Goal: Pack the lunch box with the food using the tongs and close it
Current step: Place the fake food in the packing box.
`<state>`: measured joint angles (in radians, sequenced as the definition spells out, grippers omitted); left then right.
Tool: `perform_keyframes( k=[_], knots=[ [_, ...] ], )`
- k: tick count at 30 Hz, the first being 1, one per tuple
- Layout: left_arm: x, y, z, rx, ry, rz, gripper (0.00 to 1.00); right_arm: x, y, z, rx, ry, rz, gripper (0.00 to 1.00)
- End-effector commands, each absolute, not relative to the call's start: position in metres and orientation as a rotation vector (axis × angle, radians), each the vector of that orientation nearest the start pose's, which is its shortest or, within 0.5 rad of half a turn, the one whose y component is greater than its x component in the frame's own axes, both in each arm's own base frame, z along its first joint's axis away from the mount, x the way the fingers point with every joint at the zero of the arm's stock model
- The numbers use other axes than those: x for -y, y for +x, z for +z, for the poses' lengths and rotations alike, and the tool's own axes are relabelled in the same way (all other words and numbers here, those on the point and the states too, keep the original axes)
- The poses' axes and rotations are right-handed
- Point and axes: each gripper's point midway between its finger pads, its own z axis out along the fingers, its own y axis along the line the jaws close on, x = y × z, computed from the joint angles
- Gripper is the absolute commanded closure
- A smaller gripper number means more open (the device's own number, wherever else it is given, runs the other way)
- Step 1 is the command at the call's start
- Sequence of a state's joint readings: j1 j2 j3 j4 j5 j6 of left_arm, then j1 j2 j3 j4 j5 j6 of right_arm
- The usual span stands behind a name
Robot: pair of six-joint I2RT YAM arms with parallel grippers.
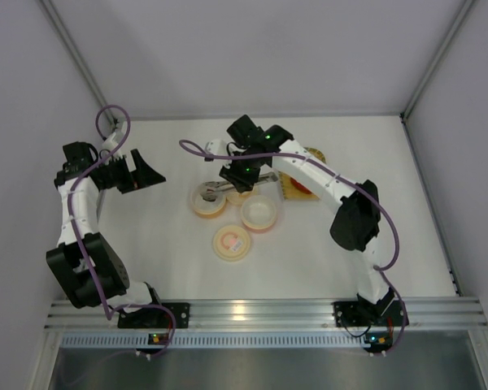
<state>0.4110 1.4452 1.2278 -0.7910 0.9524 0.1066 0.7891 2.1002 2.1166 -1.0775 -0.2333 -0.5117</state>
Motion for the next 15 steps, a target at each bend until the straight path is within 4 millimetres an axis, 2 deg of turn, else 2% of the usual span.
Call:
perform_keyframes(
  k=[1,15],
  knots=[
    [0.011,0.33,0.207,-2.22,0.018,-0.961,0.02,-0.381,0.342,0.187,-1.96,-1.615,0.417,0.71],
    [0.008,0.333,0.202,-2.234,0.013,-0.952,0.02,-0.376,0.34,0.162,-1.994,-1.663,0.393,0.66]
  ],
)
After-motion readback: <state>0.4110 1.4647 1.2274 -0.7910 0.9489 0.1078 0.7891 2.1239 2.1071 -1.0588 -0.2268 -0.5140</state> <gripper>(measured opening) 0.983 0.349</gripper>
